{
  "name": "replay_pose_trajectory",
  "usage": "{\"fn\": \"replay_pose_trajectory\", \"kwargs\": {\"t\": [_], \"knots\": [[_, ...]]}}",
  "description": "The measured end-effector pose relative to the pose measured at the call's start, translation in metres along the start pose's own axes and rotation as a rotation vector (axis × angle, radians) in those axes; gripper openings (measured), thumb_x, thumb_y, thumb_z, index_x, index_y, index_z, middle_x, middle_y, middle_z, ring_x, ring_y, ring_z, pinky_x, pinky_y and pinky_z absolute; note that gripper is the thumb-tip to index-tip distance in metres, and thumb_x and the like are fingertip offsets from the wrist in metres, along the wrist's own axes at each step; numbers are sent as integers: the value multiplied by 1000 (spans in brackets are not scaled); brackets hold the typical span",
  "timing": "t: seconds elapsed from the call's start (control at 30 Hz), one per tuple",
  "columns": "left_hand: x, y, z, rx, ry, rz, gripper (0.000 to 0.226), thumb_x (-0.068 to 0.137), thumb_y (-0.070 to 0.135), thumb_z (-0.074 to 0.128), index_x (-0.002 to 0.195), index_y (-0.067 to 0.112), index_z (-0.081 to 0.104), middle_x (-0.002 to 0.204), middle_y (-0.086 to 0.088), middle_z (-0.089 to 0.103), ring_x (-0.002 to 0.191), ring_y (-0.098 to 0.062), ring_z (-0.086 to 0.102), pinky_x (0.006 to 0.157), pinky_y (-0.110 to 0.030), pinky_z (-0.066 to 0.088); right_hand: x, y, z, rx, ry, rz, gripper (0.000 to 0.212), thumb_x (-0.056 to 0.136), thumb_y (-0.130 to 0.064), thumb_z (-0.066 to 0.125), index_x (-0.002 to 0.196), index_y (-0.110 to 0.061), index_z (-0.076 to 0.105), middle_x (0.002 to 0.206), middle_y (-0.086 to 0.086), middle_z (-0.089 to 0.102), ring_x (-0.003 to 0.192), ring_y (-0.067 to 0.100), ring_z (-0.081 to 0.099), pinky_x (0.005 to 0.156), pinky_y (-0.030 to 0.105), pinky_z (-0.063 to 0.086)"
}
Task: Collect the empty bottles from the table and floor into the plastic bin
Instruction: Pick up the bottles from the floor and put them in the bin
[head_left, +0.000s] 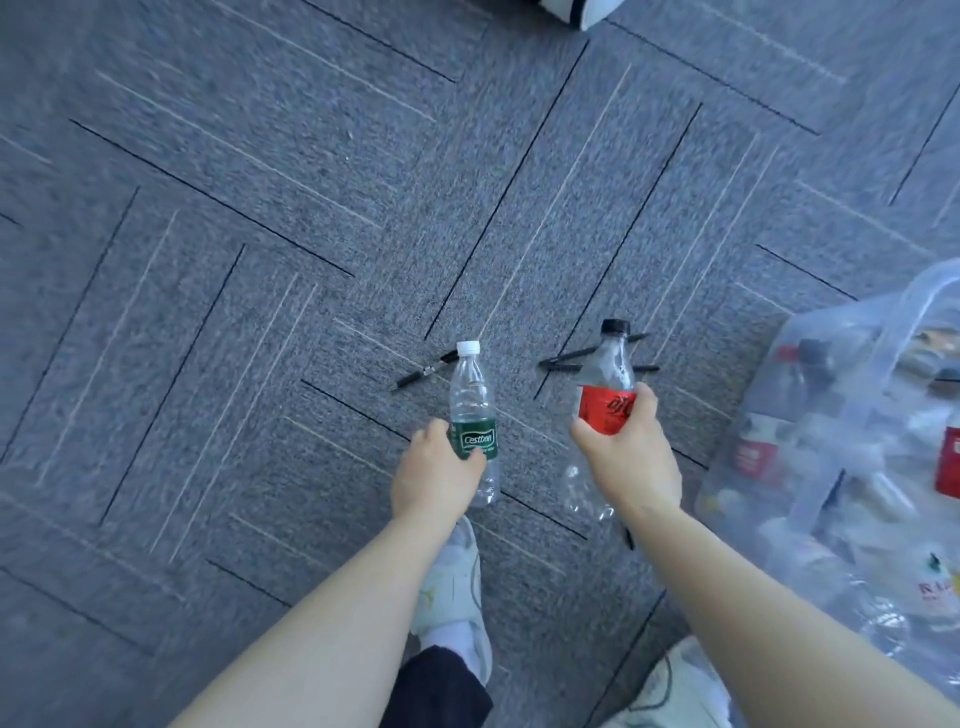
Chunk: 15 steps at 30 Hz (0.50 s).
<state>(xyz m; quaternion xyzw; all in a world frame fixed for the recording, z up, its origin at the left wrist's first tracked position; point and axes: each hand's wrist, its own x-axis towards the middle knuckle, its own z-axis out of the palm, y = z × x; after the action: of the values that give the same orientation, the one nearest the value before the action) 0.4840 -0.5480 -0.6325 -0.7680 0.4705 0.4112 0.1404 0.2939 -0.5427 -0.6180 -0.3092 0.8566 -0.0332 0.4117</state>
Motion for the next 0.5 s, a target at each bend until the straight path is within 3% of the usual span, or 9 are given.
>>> {"fn": "replay_pose_trajectory", "kwargs": {"t": [0.17,0.23,0.37,0.5], "knots": [[31,10,31,-120,20,-118,82,80,52,65,142,12,30,139,-10,44,116,-31,54,73,-37,44,-7,35,0,86,30,36,79,73,-56,61,139,-35,25,103,-4,65,84,24,62,77,41,51],[53,12,50,-181,34,-150,91,75,55,69,144,13,26,139,-10,43,117,-32,53,77,-38,48,-3,47,9,129,25,39,76,73,-56,62,137,-38,25,102,-7,65,84,21,64,75,40,52],[69,10,74,-107,40,-155,74,74,49,71,128,15,34,121,-10,57,100,-33,61,79,-45,55,1,62,20,153,16,22,73,73,-56,62,135,-39,28,104,-7,65,87,20,64,75,39,50],[31,14,57,-75,36,-141,67,74,44,71,126,17,38,116,-8,57,91,-32,61,73,-40,53,-23,59,-4,184,-2,-2,77,73,-56,62,138,-38,27,105,-9,63,87,16,63,76,39,52]]}}
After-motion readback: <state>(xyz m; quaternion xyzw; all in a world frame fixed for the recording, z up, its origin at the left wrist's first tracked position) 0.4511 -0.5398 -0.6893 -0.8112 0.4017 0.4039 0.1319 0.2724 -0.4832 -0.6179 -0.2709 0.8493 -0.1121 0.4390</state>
